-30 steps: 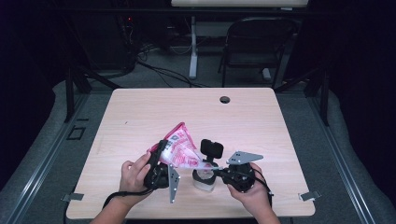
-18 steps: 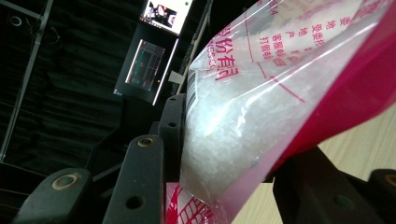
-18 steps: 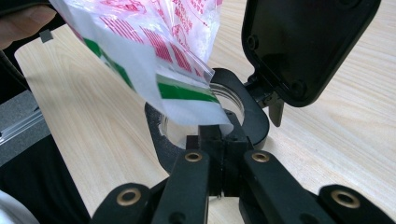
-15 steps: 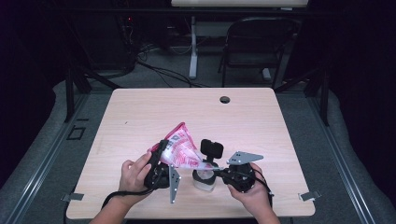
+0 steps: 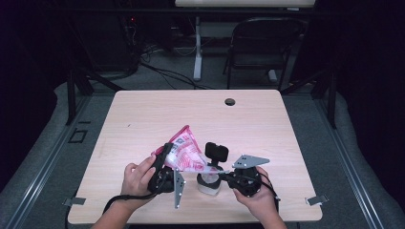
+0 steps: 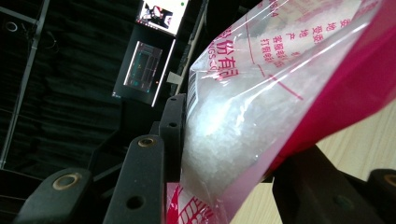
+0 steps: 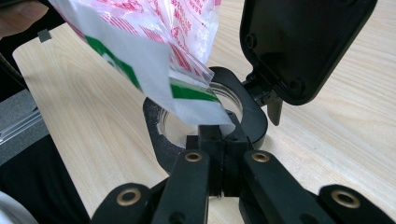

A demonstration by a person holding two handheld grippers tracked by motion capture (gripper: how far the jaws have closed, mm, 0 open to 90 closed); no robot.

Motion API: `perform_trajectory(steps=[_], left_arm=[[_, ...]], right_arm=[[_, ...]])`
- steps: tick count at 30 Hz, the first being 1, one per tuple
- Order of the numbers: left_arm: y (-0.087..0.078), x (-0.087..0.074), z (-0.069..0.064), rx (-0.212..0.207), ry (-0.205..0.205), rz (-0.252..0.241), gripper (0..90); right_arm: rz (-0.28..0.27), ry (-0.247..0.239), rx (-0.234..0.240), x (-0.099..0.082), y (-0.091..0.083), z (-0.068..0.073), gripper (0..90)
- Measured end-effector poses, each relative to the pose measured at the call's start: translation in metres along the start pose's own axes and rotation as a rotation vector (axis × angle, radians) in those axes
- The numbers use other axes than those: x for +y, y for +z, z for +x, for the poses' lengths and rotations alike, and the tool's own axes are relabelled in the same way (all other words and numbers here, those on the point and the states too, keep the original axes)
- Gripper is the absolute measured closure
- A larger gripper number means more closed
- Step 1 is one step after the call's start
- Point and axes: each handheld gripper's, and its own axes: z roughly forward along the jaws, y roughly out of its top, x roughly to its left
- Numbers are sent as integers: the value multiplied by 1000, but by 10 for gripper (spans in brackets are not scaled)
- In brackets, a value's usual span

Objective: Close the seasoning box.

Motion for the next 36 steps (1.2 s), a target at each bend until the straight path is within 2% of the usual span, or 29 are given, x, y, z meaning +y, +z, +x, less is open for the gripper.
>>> perform_trajectory(steps=[2,7,23,36], left_arm=[[-1,0,0,-9,-2,8,653],[-1,1,1,5,1,-7,654],[-3,3,1,7,-4,-10,656],[-3,4,3,18,11,-21,658]], right_arm=[[0,0,0,0,0,0,900],[-1,1,1,0,0,0,900],[2,1,-1,0,0,0,900],[1,2,0,0,0,0,900]])
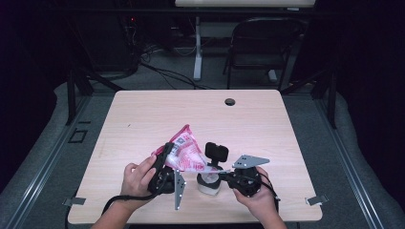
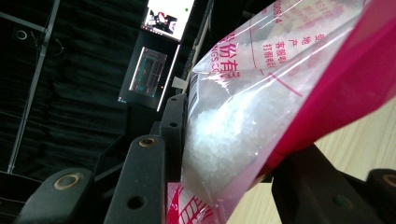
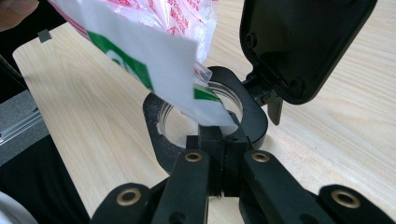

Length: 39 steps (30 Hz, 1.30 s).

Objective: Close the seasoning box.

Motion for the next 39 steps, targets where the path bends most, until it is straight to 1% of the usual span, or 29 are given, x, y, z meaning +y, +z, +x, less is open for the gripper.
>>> perform_trajectory(steps=[7,9,10,17,19,20,24,25,31,34,39], left_arm=[[-1,1,0,-7,1,6,659],[-1,1,0,-5,2,3,659],[-1,1,1,2,11,0,659],[-2,2,1,-1,7,2,660],[-2,2,2,-2,11,4,660],[-2,2,3,2,20,3,661],[-3,3,3,4,15,2,661],[-3,3,2,1,8,1,661],[-3,3,2,1,10,3,662],[-3,3,2,5,7,-4,662],[-3,3,3,9,13,-6,662]], right_arm=[[3,-2,-1,0,0,0,900],[3,-2,-1,0,0,0,900],[3,-1,0,0,0,0,900],[4,-1,0,0,0,0,900],[5,-1,0,0,0,0,900],[5,-1,0,0,0,0,900],[4,-1,0,0,0,0,900],[4,0,0,0,0,0,900],[6,-1,-1,0,0,0,900],[6,-1,-1,0,0,0,900],[6,-1,-1,0,0,0,900]])
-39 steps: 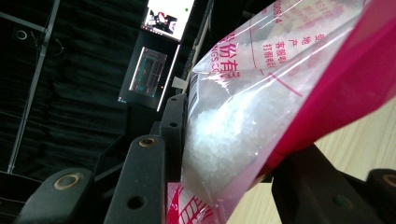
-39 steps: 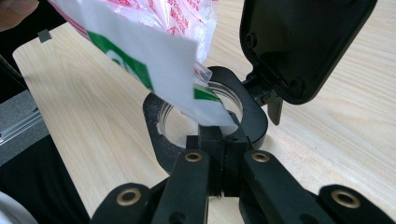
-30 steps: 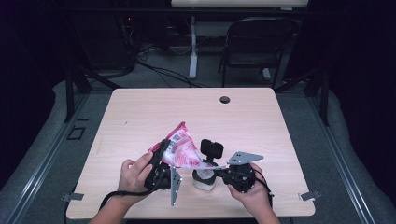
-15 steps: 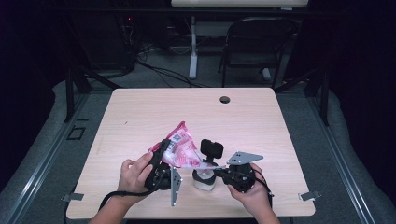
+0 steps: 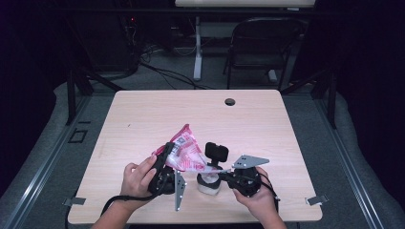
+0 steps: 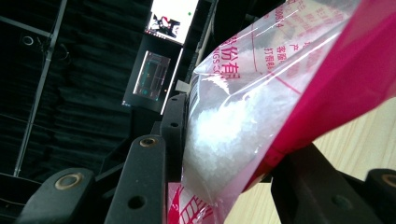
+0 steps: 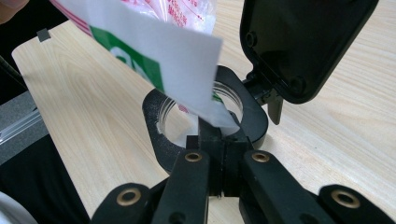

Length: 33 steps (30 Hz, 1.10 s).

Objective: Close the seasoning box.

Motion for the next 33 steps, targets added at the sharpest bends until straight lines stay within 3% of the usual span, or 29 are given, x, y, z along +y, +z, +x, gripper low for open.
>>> perform_trajectory(steps=[33], left_arm=[[-2,3,2,6,11,-1,663]], right_arm=[[-1,1,-1,-1,1,0,900]])
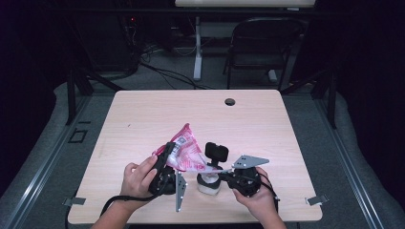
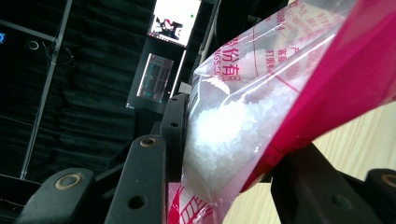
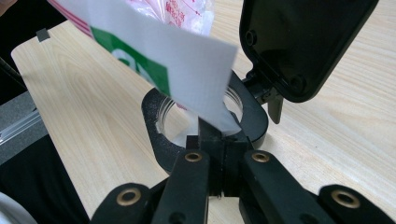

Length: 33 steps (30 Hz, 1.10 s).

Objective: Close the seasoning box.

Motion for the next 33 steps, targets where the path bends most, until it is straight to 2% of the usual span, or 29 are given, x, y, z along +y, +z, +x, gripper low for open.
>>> perform_trajectory(steps=[29,33], left_arm=[[1,4,1,5,13,-6,663],[0,5,2,5,26,0,663]], right_arm=[[1,5,-3,-1,1,-1,900],[1,6,-3,-1,1,-1,900]])
